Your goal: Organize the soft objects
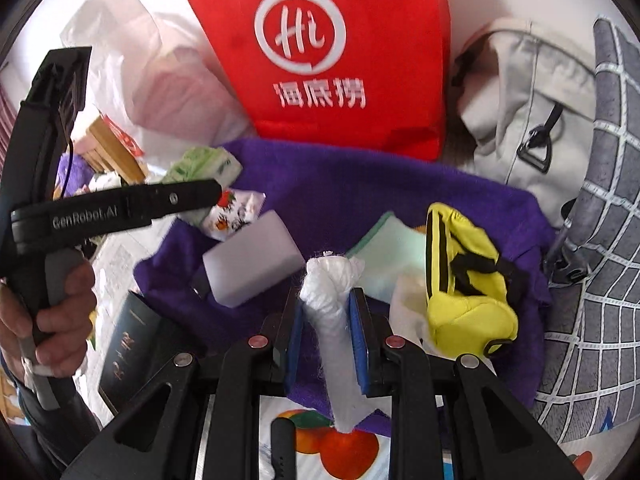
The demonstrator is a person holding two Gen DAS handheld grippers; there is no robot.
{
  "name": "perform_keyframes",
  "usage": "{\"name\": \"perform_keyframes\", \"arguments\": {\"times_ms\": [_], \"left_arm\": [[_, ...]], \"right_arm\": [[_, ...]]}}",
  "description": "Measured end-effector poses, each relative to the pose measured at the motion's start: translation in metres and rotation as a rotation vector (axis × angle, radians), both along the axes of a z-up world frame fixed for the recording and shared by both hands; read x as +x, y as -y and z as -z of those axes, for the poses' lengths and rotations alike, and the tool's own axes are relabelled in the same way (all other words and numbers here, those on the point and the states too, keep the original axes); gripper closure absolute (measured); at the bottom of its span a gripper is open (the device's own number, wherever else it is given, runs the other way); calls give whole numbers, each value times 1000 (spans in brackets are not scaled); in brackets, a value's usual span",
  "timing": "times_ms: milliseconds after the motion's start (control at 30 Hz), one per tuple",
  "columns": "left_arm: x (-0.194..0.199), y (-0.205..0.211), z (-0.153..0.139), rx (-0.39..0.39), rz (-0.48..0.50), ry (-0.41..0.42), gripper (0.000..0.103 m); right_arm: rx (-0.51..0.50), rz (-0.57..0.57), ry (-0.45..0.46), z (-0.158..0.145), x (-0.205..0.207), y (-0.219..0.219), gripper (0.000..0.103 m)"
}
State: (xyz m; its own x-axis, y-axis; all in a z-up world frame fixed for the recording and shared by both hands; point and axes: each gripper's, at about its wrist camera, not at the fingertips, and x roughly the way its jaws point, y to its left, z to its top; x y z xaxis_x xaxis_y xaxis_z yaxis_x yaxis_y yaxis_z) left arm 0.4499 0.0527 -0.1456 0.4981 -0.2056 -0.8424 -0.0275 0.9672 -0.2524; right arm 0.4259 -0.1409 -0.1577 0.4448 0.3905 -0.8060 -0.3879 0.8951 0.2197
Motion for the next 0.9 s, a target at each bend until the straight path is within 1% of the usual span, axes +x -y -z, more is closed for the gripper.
{"name": "perform_keyframes", "arguments": {"times_ms": [233, 333, 600, 733, 833, 900], "left_arm": [[11, -9, 17, -15, -22, -44, 29], [14, -9, 24, -25, -17, -61, 29], [16, -8, 28, -43, 1, -67, 29], [18, -5, 34, -55, 7, -93, 29], [19, -5, 36, -64, 6, -105, 29], [18, -7, 37, -71, 7, -106, 29]], "right_arm": [[-35, 26, -35, 14, 11, 5, 79], [-57, 29, -47, 21, 14, 3, 79], [-84, 38, -65, 29, 20, -1, 79], [-88, 40, -72, 29, 23, -5, 79], [-98, 31, -59, 27, 22, -9, 71], [-105, 27, -40, 24, 22, -12, 62]]}}
